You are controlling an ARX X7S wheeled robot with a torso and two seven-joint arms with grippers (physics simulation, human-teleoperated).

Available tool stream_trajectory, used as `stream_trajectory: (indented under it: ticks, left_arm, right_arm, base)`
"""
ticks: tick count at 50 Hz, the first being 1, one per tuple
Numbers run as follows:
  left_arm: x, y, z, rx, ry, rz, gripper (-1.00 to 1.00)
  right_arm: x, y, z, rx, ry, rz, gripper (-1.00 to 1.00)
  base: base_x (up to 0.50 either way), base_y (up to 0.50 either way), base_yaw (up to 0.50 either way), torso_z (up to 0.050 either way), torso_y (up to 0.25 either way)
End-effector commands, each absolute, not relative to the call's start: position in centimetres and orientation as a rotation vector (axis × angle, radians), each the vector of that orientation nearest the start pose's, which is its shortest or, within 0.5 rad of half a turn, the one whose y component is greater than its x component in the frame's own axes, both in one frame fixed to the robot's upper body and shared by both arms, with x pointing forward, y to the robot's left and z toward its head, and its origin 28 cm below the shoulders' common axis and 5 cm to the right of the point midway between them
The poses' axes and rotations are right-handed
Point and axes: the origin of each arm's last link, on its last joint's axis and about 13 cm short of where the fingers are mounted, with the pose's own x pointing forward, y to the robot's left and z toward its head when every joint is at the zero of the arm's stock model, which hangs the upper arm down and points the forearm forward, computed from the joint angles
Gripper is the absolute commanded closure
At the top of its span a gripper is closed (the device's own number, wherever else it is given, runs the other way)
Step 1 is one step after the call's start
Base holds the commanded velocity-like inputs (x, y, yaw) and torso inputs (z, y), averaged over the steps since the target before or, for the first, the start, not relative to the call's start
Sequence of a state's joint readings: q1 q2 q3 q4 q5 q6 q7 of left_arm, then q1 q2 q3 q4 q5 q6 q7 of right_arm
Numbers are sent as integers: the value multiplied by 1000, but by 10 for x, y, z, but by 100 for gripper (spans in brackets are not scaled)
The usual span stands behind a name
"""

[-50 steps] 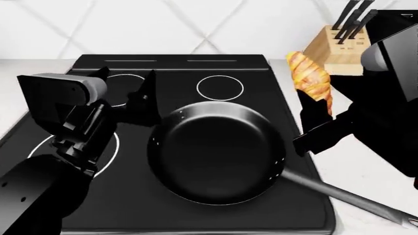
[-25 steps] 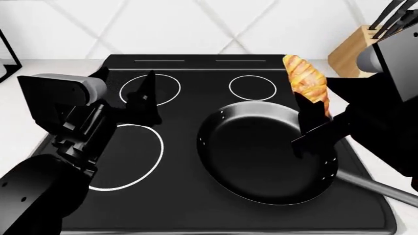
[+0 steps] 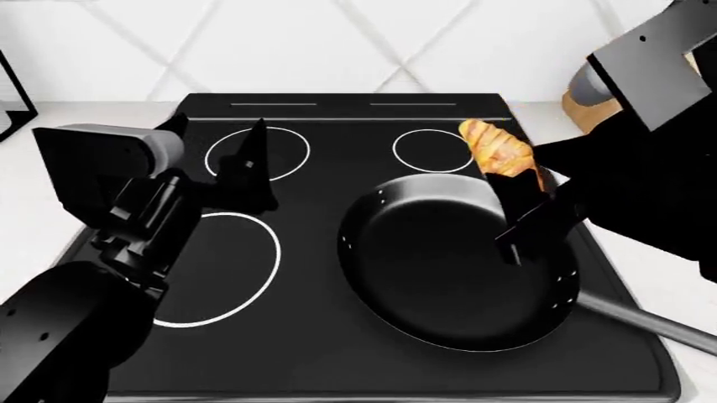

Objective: Pick the croissant and place it on the pan. Then turn on the stove to warm the croissant.

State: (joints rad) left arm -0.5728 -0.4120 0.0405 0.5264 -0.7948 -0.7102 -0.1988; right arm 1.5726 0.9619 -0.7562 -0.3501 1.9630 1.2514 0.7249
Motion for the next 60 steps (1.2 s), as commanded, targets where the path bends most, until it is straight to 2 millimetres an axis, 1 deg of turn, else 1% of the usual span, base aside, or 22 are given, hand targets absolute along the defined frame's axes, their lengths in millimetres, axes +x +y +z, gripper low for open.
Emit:
stream_trajectory:
  ticks: [1, 7, 15, 26, 45, 60]
  left_arm:
    - [263, 235, 214, -132, -260, -294, -100]
    - [265, 235, 215, -134, -260, -291, -100]
    - [266, 236, 215, -134, -261, -285, -100]
    - [267, 235, 215, -134, -259, -290, -100]
    - [267, 235, 215, -130, -258, -285, -100]
    - [267, 236, 213, -128, -255, -282, -100]
  right_arm:
    - [235, -161, 343, -399, 410, 477, 100]
    - [250, -164, 347, -393, 437, 497, 100]
    - [265, -165, 343, -383, 485, 531, 100]
    - [278, -166, 322, -342, 573, 578, 100]
    - [287, -168, 297, -295, 651, 611, 100]
    - [290, -168, 286, -291, 694, 630, 100]
  base:
    - [0, 0, 0, 0, 0]
    - [0, 0, 0, 0, 0]
    - [0, 0, 0, 0, 0]
    - [0, 0, 0, 0, 0]
    - [0, 0, 0, 0, 0]
    - [0, 0, 0, 0, 0]
